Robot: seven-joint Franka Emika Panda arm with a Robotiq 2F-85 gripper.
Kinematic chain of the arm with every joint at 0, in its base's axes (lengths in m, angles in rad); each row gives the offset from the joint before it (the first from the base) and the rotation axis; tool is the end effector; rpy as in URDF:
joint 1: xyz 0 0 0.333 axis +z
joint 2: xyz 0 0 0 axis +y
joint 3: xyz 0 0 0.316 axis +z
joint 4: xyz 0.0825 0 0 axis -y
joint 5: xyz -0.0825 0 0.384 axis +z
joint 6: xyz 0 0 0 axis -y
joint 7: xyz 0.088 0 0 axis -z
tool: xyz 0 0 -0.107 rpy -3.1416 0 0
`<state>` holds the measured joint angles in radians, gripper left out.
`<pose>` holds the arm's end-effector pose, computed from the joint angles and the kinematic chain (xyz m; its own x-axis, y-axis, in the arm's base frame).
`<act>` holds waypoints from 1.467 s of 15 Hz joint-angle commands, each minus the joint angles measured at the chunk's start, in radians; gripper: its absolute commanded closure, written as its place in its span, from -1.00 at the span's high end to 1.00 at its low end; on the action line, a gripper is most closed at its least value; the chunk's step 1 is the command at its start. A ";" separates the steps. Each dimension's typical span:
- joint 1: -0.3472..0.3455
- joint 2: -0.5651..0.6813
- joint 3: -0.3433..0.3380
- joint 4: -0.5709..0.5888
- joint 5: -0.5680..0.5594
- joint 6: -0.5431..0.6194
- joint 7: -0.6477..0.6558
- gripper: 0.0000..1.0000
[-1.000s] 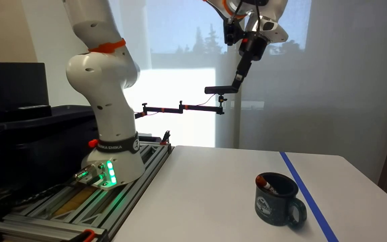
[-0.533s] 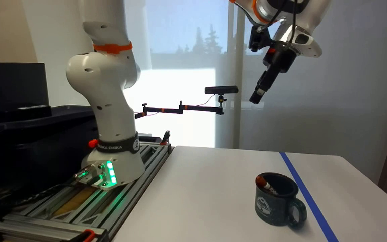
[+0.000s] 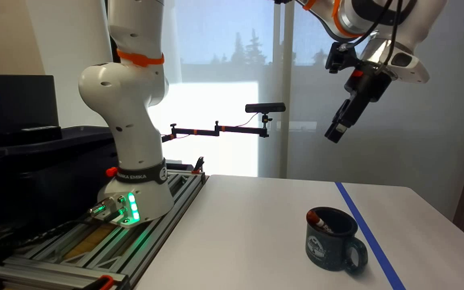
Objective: Remove the marker from the mug
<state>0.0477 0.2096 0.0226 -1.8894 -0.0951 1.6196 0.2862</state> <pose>0.5480 0.0284 0.3675 0.8817 -0.2136 -0.4208 -0.1373 -0.9692 0.2044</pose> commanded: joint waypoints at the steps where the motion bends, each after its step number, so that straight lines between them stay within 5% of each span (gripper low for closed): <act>1: 0.006 0.053 -0.028 0.052 -0.061 -0.007 0.052 1.00; 7: 0.001 0.059 -0.033 0.035 -0.037 0.015 0.037 1.00; 22: -0.098 0.159 -0.047 0.054 0.024 0.152 -0.299 1.00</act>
<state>-0.0354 0.3586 -0.0201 -1.8313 -0.1003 1.7378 0.0323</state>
